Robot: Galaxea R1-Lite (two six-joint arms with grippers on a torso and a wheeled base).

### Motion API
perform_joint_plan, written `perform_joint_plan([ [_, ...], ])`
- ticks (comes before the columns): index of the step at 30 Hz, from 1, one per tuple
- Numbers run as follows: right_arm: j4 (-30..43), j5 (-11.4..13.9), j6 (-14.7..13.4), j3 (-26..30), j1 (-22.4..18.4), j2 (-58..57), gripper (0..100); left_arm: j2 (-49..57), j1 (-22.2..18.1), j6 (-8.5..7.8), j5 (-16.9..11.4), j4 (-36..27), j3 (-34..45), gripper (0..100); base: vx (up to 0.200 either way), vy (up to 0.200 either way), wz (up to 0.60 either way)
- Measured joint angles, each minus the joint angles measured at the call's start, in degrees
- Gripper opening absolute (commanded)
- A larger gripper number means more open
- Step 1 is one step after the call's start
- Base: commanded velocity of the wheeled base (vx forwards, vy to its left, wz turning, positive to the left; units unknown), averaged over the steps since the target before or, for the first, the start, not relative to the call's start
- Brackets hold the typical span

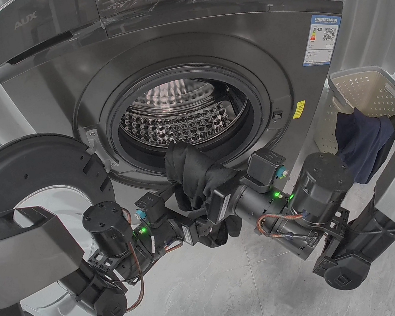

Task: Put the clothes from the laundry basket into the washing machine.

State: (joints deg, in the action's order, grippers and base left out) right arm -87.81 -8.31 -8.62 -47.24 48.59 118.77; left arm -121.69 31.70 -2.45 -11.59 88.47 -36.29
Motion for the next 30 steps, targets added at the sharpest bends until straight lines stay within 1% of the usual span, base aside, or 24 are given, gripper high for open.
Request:
perform_joint_plan([
  [9,0.0,-0.1,-0.2,0.7,0.9,-0.6,0,-3.0,-0.4,0.10,0.1,0.0,-3.0,100,0.000,0.000,0.00],
  [14,-0.1,-0.2,-0.2,0.8,1.3,-0.7,0,-4.0,-0.4,0.13,1.0,0.1,-5.5,100,0.000,0.000,0.00],
  [15,-0.1,-0.2,-0.3,0.9,1.4,-0.7,0,-4.1,-0.4,0.13,1.2,0.1,-5.9,0,0.000,0.000,0.00],
  [20,-0.5,-0.1,-0.3,1.2,1.3,-0.7,0,-4.7,-0.3,0.51,1.9,0.1,-7.3,0,0.000,0.000,0.00],
  [26,-0.5,0.0,-0.4,2.1,0.4,-1.3,0,-4.7,-0.5,1.66,2.6,0.1,-7.6,0,0.000,0.000,0.00],
  [30,-0.6,0.2,-1.3,4.6,-1.8,-2.2,0,-4.1,-1.4,2.29,4.0,0.1,-7.9,0,0.000,0.000,0.00],
])
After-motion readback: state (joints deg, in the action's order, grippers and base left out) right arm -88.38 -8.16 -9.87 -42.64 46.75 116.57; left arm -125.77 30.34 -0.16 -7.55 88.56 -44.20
